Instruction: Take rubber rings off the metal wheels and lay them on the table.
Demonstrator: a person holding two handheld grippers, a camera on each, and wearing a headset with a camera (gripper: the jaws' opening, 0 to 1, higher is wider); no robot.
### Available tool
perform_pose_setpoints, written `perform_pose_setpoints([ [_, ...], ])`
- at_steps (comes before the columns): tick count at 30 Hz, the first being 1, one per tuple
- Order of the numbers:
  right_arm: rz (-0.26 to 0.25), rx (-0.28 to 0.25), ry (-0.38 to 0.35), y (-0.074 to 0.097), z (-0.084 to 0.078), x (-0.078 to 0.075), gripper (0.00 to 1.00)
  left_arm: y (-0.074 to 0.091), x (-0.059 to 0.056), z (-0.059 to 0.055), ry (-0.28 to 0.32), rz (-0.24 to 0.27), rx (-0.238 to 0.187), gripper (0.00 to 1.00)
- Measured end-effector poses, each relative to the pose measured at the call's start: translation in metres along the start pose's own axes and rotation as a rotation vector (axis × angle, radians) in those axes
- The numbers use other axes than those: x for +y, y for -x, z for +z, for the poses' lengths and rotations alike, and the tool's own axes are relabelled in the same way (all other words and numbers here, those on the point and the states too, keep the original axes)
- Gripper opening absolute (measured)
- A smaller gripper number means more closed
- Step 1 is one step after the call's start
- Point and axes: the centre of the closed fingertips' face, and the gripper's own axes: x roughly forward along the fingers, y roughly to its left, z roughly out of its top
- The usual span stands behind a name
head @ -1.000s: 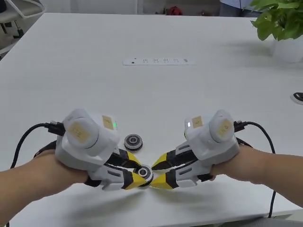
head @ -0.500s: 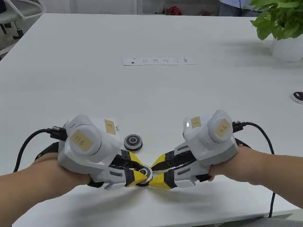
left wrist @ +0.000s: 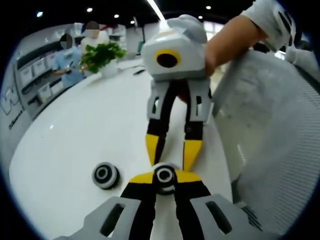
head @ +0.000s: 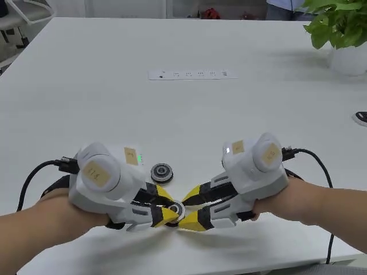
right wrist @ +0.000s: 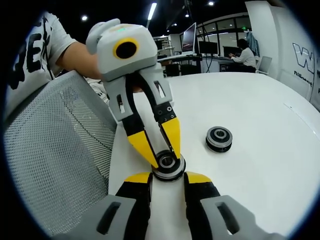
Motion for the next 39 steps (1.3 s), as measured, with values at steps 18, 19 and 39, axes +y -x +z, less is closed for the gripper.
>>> perform_pose_setpoints([
  [18,-0.013,0.002,-0.008,0.002,-0.0023,-0.0021,0.19,0.0007,-0.0002,0.0,0.006,0.002,-0.003,0.14],
  [19,-0.013,0.002,-0.007,0.0021,-0.0022,-0.0019,0.19,0.0008,-0.0003,0.0,0.006,0.003,-0.003,0.14],
  [39,-0.007,0.01,-0.012,0.0047,-0.0038,-0.0012,0.13,0.0011,0.0002,-0.0002,0.011,0.008,-0.005,0.14],
])
